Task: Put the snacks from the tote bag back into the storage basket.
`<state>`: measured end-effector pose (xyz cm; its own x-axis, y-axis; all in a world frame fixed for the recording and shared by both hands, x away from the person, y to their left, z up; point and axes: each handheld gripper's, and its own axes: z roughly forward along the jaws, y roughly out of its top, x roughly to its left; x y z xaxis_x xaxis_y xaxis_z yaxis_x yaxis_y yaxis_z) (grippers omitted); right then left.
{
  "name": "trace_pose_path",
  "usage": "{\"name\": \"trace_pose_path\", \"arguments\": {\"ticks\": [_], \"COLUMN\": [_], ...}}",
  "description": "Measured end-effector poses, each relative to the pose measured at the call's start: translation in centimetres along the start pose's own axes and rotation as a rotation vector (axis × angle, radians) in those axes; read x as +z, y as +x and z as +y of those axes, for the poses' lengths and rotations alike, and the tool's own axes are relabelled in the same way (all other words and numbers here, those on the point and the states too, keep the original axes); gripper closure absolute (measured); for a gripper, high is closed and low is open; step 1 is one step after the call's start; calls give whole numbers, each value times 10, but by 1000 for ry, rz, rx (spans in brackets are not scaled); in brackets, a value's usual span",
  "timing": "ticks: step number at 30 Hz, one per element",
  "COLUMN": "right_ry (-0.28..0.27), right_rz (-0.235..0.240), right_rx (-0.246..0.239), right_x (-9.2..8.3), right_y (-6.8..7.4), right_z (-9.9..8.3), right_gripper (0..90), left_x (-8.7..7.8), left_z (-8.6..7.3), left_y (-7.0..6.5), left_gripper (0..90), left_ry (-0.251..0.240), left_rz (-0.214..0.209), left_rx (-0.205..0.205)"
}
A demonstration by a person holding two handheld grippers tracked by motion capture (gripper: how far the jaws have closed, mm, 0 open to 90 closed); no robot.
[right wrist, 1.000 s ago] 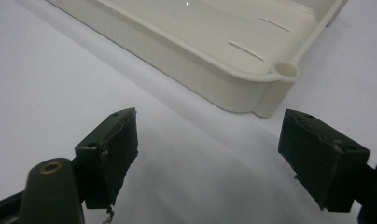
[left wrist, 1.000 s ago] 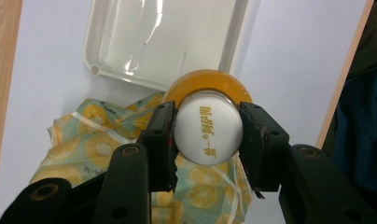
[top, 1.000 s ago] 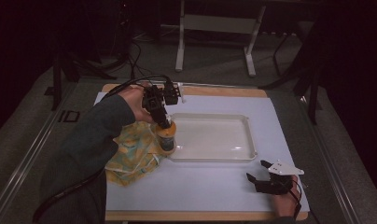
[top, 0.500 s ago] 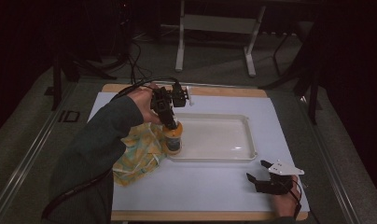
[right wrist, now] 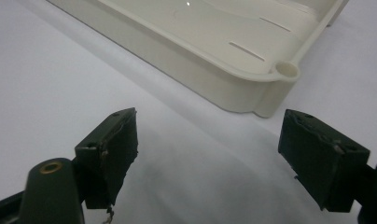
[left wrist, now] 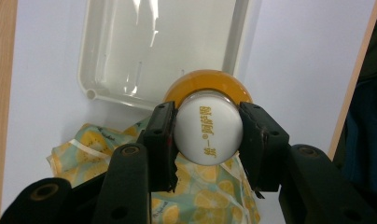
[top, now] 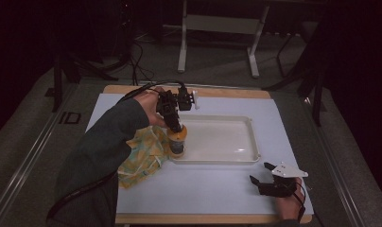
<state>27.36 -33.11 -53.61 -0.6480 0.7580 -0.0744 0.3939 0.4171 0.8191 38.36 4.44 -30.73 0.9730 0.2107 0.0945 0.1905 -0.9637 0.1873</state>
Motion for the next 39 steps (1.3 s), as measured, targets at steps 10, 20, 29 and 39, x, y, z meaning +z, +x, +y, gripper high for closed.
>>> {"name": "trace_pose_path", "arguments": {"ticks": [10,20,29,39], "right_ry": [0,-1,-3,-4], "right_rz": [2,2,1,2], "right_rx": [0,-1,-3,-2], "right_x": [0,0,0,0], "right_y": [0,0,0,0], "right_z": [0,0,0,0], "right_gripper": [194,194,194,194], "left_x": [8,17,27,35], "left_z": [5,10,12,11], "left_y": [1,2,1,2], "left_gripper": [591,591,591,591], "left_ry": [-18,-31,-15,-2], "left_rz": [12,28,12,-3], "left_rx": [9,20,26,24]}}
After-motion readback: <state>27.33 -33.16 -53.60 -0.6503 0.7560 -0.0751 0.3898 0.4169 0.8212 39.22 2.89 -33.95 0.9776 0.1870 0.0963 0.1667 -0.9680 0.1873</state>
